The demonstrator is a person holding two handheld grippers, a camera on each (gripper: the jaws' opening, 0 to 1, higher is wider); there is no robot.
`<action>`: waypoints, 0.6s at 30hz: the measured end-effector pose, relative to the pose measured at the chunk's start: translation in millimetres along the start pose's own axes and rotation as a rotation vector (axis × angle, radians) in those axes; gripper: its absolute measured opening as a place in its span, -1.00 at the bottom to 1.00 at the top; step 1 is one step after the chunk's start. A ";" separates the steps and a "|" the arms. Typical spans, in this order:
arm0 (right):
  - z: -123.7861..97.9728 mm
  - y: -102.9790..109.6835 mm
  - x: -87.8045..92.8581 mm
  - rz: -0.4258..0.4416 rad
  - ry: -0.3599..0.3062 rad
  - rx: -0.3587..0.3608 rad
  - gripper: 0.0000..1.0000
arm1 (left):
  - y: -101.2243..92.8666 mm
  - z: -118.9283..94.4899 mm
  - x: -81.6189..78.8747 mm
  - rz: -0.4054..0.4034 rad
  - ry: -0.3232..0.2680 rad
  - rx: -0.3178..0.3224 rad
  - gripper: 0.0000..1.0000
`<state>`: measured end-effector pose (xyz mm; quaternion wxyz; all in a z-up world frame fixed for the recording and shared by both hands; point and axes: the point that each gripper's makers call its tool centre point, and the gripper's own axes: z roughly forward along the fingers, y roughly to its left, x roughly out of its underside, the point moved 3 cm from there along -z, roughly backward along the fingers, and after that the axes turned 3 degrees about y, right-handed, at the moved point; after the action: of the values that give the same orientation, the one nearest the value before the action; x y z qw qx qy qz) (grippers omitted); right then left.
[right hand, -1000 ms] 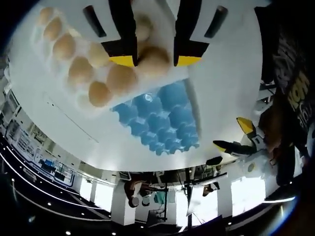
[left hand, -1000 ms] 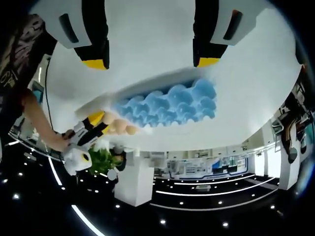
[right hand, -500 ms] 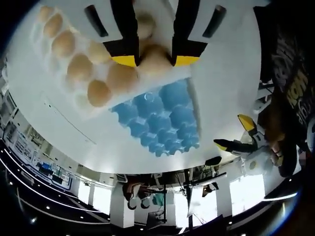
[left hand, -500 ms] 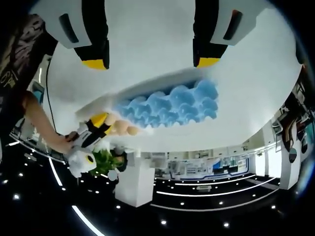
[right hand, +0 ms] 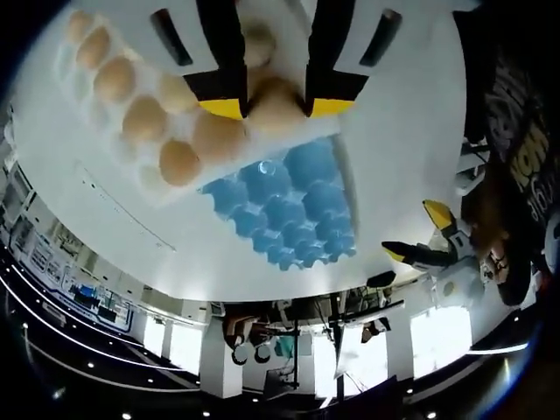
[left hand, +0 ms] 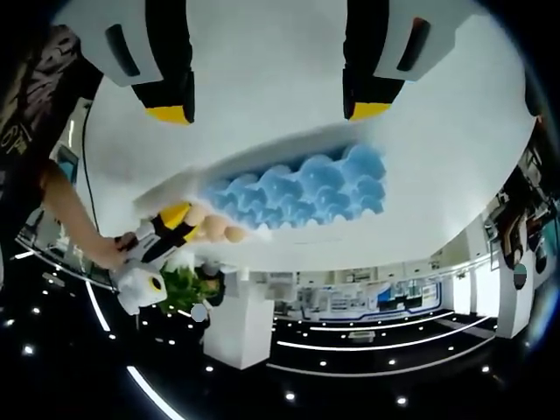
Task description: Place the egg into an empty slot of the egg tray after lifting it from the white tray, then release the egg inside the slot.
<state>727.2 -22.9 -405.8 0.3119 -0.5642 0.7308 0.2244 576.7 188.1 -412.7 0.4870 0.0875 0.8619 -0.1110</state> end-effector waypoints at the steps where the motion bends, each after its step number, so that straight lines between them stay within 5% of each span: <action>1: -0.6 -0.1 -0.8 0.004 -0.006 0.001 -0.46 | 0.0 -0.1 0.2 0.000 0.000 0.000 0.39; 18: -7.3 0.6 -4.3 0.005 -0.028 0.012 -0.46 | -0.1 2.6 2.8 -0.001 0.010 0.008 0.39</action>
<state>725.9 -24.7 -397.6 0.3250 -0.5572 0.7291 0.2286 577.4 187.4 -416.4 0.4824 0.0892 0.8639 -0.1142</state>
